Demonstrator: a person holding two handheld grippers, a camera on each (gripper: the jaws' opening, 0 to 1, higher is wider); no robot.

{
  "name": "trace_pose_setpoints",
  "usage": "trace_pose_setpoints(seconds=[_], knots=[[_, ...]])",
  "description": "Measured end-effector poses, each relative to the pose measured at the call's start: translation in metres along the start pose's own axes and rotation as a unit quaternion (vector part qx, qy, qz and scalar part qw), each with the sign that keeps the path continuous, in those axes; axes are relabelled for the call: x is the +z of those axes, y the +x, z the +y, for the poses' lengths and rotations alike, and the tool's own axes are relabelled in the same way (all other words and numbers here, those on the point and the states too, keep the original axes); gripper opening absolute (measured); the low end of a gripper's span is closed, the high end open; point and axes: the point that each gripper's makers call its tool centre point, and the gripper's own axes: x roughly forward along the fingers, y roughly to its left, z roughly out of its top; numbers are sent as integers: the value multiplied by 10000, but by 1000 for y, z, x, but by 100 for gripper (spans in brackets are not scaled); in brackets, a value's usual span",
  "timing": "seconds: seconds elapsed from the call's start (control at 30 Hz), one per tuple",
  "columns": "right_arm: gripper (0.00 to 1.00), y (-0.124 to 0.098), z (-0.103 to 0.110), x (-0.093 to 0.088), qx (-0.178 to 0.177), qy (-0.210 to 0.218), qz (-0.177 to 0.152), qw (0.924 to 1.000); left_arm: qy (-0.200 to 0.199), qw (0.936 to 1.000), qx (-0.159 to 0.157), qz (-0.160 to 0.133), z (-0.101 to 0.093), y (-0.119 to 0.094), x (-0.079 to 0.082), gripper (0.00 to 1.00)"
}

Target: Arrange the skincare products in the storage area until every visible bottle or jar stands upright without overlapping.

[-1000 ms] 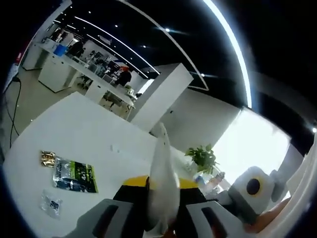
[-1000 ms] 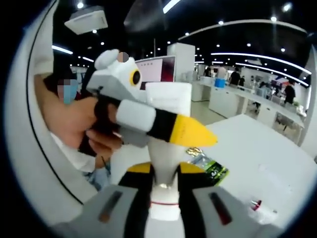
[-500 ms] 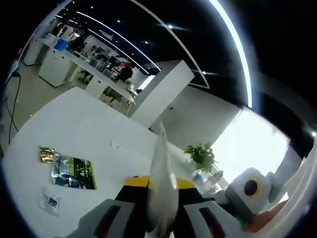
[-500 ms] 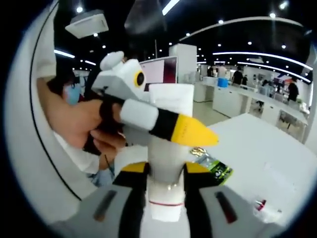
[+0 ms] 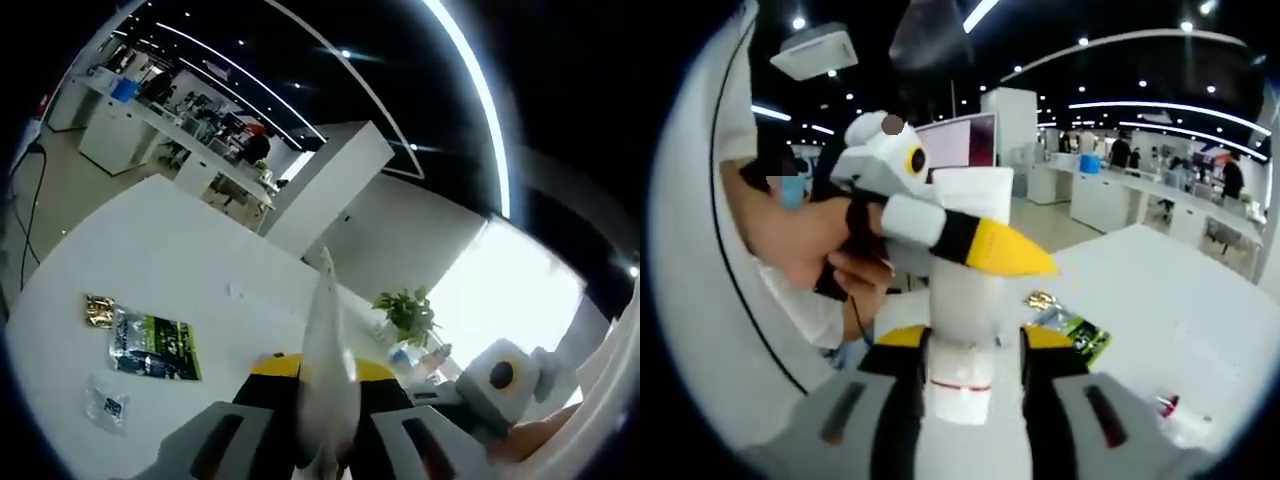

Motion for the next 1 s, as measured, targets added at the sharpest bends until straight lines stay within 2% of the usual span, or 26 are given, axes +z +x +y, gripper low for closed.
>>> trace_pose_setpoints(seconds=[0.07,0.43,0.7,1.0], knots=[[38,-2,-3,1,22,116,-45,9999,15,10000,-4,25,1,-1,0,13],[38,-16,-34,9,-176,145,-88,9997,402,9989,-39,245,7,-7,-13,13],[39,-18,-30,18,85,-243,34,9997,559,9977,-191,336,3,-8,-20,13],[40,-19,-27,42,325,-433,-35,9985,642,9968,-284,383,-1,-10,-23,13]])
